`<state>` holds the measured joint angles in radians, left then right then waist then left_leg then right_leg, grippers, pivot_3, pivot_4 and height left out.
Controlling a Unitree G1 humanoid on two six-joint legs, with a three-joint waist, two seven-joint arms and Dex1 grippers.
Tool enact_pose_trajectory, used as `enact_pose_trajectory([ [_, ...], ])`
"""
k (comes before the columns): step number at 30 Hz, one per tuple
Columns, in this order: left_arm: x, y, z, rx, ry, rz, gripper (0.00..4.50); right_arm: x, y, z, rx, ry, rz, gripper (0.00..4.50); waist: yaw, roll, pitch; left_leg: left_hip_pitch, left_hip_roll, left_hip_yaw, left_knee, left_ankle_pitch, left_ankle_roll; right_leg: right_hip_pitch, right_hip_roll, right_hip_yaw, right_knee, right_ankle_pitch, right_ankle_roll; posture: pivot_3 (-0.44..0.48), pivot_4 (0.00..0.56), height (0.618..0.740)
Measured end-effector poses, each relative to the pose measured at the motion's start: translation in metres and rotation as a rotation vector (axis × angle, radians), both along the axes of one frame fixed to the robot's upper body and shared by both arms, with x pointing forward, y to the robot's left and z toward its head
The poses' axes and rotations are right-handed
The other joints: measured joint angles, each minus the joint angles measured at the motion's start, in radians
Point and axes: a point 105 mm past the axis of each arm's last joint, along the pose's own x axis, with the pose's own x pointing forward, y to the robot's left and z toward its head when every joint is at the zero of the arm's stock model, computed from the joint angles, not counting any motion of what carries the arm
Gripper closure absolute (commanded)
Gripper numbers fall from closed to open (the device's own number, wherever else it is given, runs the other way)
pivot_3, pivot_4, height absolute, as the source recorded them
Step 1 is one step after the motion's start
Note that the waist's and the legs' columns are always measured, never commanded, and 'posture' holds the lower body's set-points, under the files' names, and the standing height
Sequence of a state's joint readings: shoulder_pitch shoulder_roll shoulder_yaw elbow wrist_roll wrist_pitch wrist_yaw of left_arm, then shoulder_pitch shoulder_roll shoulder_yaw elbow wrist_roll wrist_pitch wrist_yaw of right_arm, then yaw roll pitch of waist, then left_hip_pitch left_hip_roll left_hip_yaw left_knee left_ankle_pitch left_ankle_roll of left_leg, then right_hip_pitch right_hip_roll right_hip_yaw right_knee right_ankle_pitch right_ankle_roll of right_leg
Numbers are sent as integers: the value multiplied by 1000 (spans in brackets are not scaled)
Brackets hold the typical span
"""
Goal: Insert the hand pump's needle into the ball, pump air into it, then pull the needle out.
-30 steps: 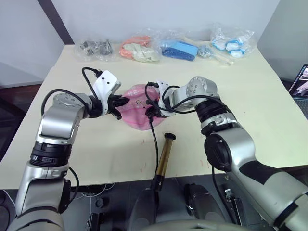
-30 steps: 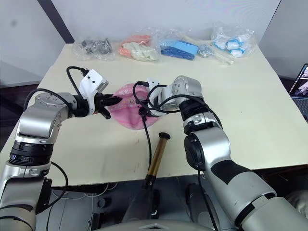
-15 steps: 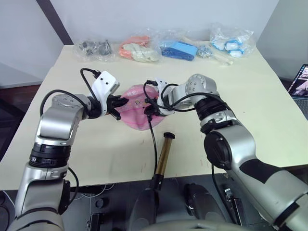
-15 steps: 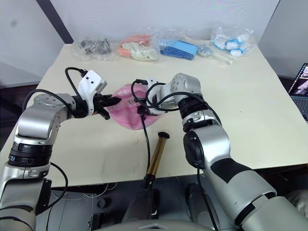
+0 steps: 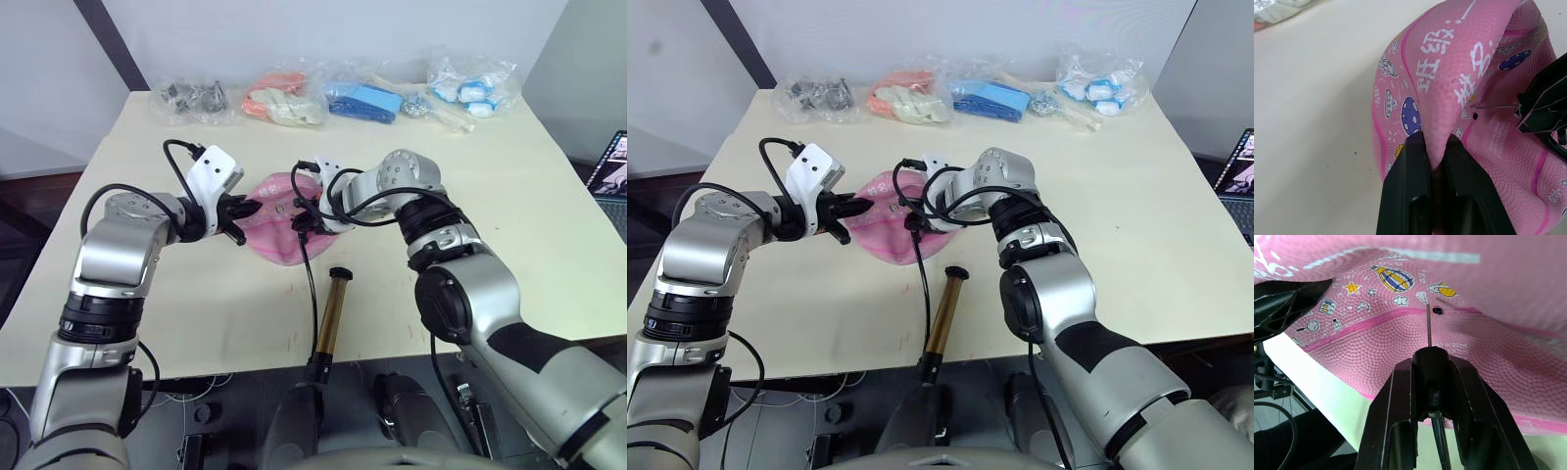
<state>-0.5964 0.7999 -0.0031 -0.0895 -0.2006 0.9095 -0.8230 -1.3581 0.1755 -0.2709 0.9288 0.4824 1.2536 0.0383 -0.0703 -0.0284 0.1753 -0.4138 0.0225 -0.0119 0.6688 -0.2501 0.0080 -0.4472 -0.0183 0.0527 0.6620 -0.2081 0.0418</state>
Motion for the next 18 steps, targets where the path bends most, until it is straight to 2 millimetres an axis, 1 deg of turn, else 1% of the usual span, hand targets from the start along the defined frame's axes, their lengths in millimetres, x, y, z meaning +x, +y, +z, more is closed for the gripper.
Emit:
enact_pose_trajectory([
  [5,0,0,0,0,0,0,4476,2,0,-5,8,4,-12,4137,0,0,0,0,0,0,0,0,0,0,0,0,0,0,0,0,150,740],
  [18,0,0,0,0,1,1,4476,1,2,-6,-2,-8,7,4137,0,0,0,0,0,0,0,0,0,0,0,0,0,0,0,0,150,740],
])
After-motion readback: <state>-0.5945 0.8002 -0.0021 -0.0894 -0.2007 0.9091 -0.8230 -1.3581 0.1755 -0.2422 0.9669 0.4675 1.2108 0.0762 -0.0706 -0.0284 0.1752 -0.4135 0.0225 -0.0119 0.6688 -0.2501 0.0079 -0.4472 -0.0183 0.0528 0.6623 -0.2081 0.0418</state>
